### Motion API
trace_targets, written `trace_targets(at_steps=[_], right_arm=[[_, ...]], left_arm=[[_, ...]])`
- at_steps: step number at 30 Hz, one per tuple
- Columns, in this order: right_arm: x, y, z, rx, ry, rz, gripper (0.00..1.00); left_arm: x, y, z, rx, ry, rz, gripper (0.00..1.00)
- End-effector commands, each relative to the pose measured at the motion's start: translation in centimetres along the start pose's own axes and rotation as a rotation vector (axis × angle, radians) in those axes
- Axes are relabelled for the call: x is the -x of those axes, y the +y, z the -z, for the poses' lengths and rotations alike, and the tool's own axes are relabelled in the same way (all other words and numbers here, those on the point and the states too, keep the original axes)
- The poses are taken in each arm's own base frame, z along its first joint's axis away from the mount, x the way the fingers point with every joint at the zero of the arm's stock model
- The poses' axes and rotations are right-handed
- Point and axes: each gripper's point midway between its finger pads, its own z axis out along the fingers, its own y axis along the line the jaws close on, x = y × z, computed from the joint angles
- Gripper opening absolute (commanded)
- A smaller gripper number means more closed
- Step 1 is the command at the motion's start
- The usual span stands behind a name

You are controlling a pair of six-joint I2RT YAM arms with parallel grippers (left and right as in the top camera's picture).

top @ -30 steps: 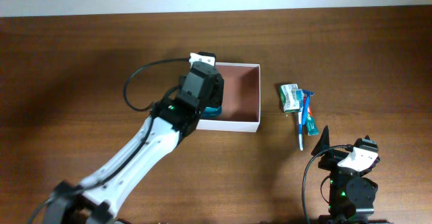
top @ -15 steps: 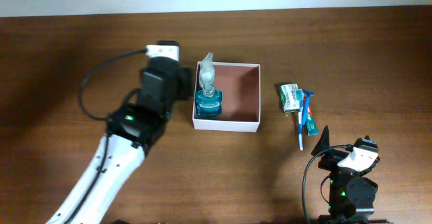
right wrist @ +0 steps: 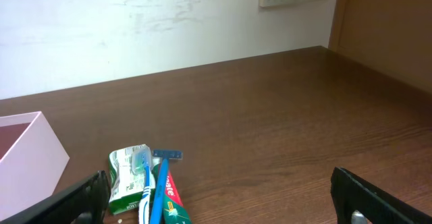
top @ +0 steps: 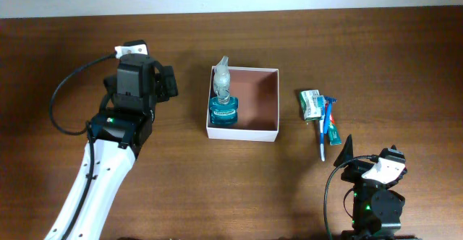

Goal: Pack container
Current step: 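Withdraw the left gripper up and back to the left, then reach the right gripper down to the blue toothbrush on the toothpaste box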

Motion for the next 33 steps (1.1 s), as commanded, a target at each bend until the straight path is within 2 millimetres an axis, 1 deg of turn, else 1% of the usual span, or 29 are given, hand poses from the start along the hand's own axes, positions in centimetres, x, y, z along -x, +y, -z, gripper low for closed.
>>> trace_targets(at_steps=[1, 8, 9, 10, 11, 12, 13, 14, 15, 17, 18, 19, 21, 24, 26, 28, 31, 32, 33], right_arm=[[-0.2, -0.2, 0.0, -0.009, 0.007, 0.008, 0.99], [-0.2, -0.2, 0.0, -0.009, 0.007, 0.008, 0.98], [-0.1, -0.2, 0.0, -0.008, 0.001, 0.007, 0.99], [0.4, 0.0, 0.0, 0.001, -0.021, 0.001, 0.99], [1.0, 0.6, 0.0, 0.034, -0.044, -0.005, 0.99], [1.7, 2.2, 0.2, 0.127, -0.070, -0.009, 0.98], [1.7, 3.6, 0.4, 0.213, -0.067, -0.005, 0.99], [1.7, 4.6, 0.7, 0.271, -0.067, -0.003, 0.99], [2.5, 5.5, 1.0, 0.326, -0.095, -0.004, 0.98], [3.4, 8.0, 2.2, 0.484, -0.135, 0.005, 0.98], [3.9, 9.5, 3.2, 0.586, -0.157, 0.016, 0.98], [4.1, 10.0, 3.6, 0.622, -0.158, 0.012, 0.98], [3.7, 9.8, 3.6, 0.608, -0.090, -0.066, 0.98], [3.2, 9.6, 3.7, 0.588, 0.018, -0.080, 0.98], [3.6, 9.2, 3.6, 0.554, 0.075, -0.083, 0.98], [4.5, 9.1, 3.5, 0.535, 0.126, -0.084, 0.98], [7.2, 9.3, 3.9, 0.516, 0.250, -0.088, 0.98], [8.3, 9.2, 4.0, 0.496, 0.321, -0.082, 0.98], [9.0, 9.0, 3.9, 0.478, 0.375, -0.066, 0.98]], left_arm=[[0.6, 0.3, 0.4, 0.010, -0.017, 0.002, 0.99], [0.6, 0.3, 0.4, 0.010, -0.017, 0.002, 0.99], [0.6, 0.3, 0.4, 0.010, -0.017, 0.002, 0.99], [0.6, 0.3, 0.4, 0.010, -0.017, 0.002, 0.99], [0.6, 0.3, 0.4, 0.010, -0.017, 0.002, 0.99], [0.6, 0.3, 0.4, 0.010, -0.017, 0.002, 0.99], [0.6, 0.3, 0.4, 0.010, -0.017, 0.002, 0.99], [0.6, 0.3, 0.4, 0.010, -0.017, 0.002, 0.99], [0.6, 0.3, 0.4, 0.010, -0.017, 0.002, 0.99], [0.6, 0.3, 0.4, 0.010, -0.017, 0.002, 0.99], [0.6, 0.3, 0.4, 0.010, -0.017, 0.002, 0.99], [0.6, 0.3, 0.4, 0.010, -0.017, 0.002, 0.99], [0.6, 0.3, 0.4, 0.010, -0.017, 0.002, 0.99], [0.6, 0.3, 0.4, 0.010, -0.017, 0.002, 0.99], [0.6, 0.3, 0.4, 0.010, -0.017, 0.002, 0.99], [0.6, 0.3, 0.4, 0.010, -0.017, 0.002, 0.99], [0.6, 0.3, 0.4, 0.010, -0.017, 0.002, 0.99], [0.6, 0.3, 0.4, 0.010, -0.017, 0.002, 0.99], [0.6, 0.3, 0.4, 0.010, -0.017, 0.002, 0.99]])
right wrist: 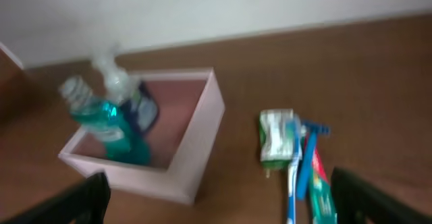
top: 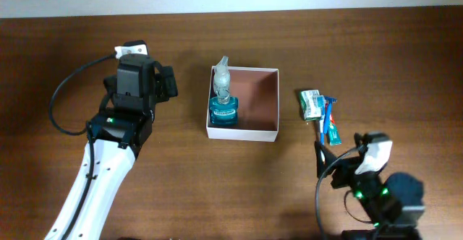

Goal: Pack container
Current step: 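Reach the right gripper down to the blue toothbrush on the toothpaste box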

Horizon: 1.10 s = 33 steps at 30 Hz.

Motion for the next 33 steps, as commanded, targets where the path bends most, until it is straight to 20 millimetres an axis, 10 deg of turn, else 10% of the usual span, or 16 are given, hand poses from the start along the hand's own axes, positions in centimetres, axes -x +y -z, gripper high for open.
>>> trace_targets(at_steps=[1, 10, 20, 33], right_arm=[[4.4, 0.5, 1.2, -0.044, 0.096, -0.009, 0.98], [5.2, -0.5, -1.1, -0.101, 0.495, -0.016, 0.98], [-1.5, -3.2, -6.1, -0.066, 0.852, 0.034, 1.00], [-1.0, -4.8, -10.8, -0.077, 0.780, 0.061, 0.66]], left_arm=[[0.7, 0.3, 0.4, 0.009, -0.019, 0.003, 0.99], [0.7, 0.3, 0.4, 0.009, -0.019, 0.003, 0.99], [0.7, 0.3, 0.4, 0.009, -0.019, 0.003, 0.99], [0.7, 0.3, 0.4, 0.009, -0.019, 0.003, 0.99]])
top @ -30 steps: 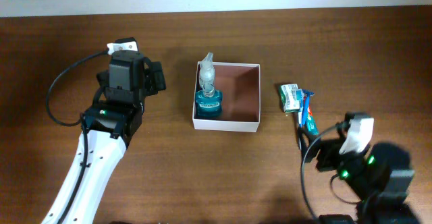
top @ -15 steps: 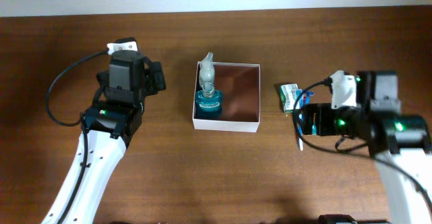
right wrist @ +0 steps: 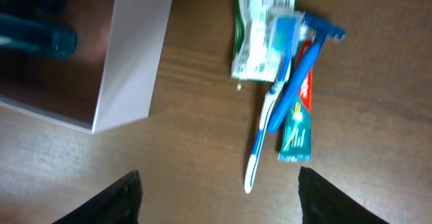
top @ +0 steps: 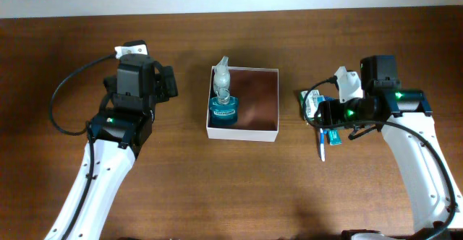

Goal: Pack container
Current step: 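Reach the right gripper down to the blue toothbrush on the toothpaste box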

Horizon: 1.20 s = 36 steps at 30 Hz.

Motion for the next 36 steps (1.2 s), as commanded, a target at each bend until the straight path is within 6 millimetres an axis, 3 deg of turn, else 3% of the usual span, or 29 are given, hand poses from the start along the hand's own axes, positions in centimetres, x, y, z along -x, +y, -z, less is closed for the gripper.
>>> trace_targets(at_steps=[1, 7, 12, 19, 25, 31, 36], right_arm=[[1.0, -0.8, 0.0, -0.035, -0.027, 0.008, 0.66], [1.9, -1.7, -0.7, -0.076, -0.074, 0.015, 0.62], [1.6, -1.7, -1.9, -0.071, -0.055, 0.018, 0.58], [1.0, -1.3, -5.7, -0.072, 0.038, 0.045, 0.53], [0.7, -2.9, -8.0, -0.142, 0.080, 0.027, 0.53], [1.9, -3.3, -8.4, -0.162, 0.039, 0.025, 0.53], [1.3, -4.0, -8.9, -0.195, 0.060, -0.004, 0.53]], left_arm=[[0.7, 0.3, 0.4, 0.009, -0.020, 0.003, 0.99], [0.7, 0.3, 0.4, 0.009, -0.020, 0.003, 0.99], [0.7, 0.3, 0.4, 0.009, -0.020, 0.003, 0.99], [0.7, 0.3, 0.4, 0.009, -0.020, 0.003, 0.99], [0.7, 0.3, 0.4, 0.009, -0.020, 0.003, 0.99], [0.7, 0.3, 0.4, 0.009, -0.020, 0.003, 0.99], [0.7, 0.3, 0.4, 0.009, -0.020, 0.003, 0.99]])
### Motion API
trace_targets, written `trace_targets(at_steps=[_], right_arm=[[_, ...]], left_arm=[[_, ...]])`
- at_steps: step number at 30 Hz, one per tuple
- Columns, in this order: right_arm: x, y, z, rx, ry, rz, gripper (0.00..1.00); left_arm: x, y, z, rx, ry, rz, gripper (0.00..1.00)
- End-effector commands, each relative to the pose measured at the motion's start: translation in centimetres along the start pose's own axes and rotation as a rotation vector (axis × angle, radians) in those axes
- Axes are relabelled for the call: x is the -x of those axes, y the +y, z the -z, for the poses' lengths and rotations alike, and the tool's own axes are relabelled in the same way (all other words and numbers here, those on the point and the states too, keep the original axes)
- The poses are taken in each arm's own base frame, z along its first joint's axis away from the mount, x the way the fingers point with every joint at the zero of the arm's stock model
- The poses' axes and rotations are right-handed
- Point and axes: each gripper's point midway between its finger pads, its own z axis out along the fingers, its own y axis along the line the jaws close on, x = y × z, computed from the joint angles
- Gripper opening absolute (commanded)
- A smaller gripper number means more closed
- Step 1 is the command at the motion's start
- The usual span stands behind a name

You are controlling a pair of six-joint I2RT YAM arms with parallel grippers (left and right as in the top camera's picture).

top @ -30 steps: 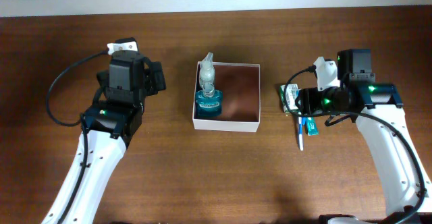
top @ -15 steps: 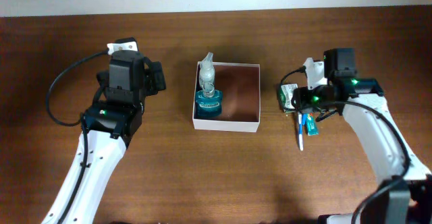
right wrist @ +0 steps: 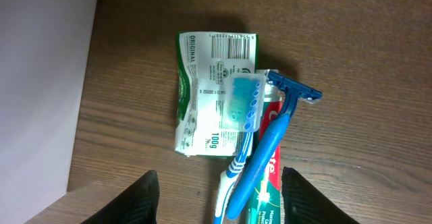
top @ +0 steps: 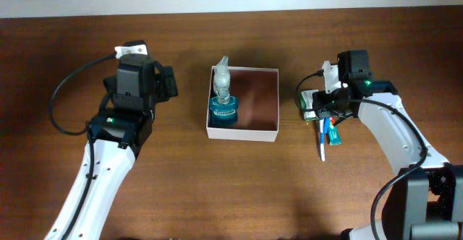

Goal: Pack container
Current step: 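Reach the right gripper down to the blue toothbrush on the toothpaste box, then grasp the blue toothbrush with the right gripper and lift it toward the box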

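Observation:
A white box (top: 244,128) with a brown floor holds a teal mouthwash bottle (top: 223,110) at its left end. To its right lie a green-white packet (right wrist: 212,92), a toothbrush (right wrist: 237,150), a blue razor (right wrist: 273,136) and a toothpaste tube (right wrist: 266,197), piled together. My right gripper (right wrist: 219,207) is open right above this pile, its fingers either side of the toothbrush and razor handles. My left gripper (top: 166,83) rests left of the box; its jaws cannot be made out.
The box's white wall (right wrist: 40,82) fills the left of the right wrist view. Bare brown table surrounds the pile and the box. A pale wall runs along the table's far edge.
My right gripper has moved closer to the toiletry pile and lower, now straddling the toothbrush and razor handles. The left arm and the box are unchanged.
My right arm first sat folded at the table's near right edge, looking across the table. It then turned toward the box, later hung open above the pile, and now sits just over it. The left arm stayed still throughout.

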Motion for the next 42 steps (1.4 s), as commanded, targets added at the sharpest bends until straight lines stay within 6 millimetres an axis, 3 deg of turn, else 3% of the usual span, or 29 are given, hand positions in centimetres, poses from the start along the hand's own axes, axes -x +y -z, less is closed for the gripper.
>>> trace_targets(at_steps=[1, 8, 15, 24, 37, 42], right_arm=[[-1.4, -0.4, -1.3, -0.035, 0.052, -0.029, 0.53], [-6.3, 0.2, -1.7, -0.020, 0.225, -0.096, 0.50], [-8.9, 1.1, -1.2, 0.010, 0.330, -0.175, 0.48], [-11.4, 1.5, -4.6, 0.033, 0.291, -0.171, 0.50], [-9.8, 1.4, -5.4, 0.034, 0.208, -0.132, 0.48], [-9.6, 2.3, -5.5, 0.038, 0.204, -0.095, 0.28]], left_arm=[[0.7, 0.3, 0.4, 0.009, -0.020, 0.003, 0.99], [0.7, 0.3, 0.4, 0.009, -0.020, 0.003, 0.99], [0.7, 0.3, 0.4, 0.009, -0.020, 0.003, 0.99], [0.7, 0.3, 0.4, 0.009, -0.020, 0.003, 0.99], [0.7, 0.3, 0.4, 0.009, -0.020, 0.003, 0.99], [0.7, 0.3, 0.4, 0.009, -0.020, 0.003, 0.99]])
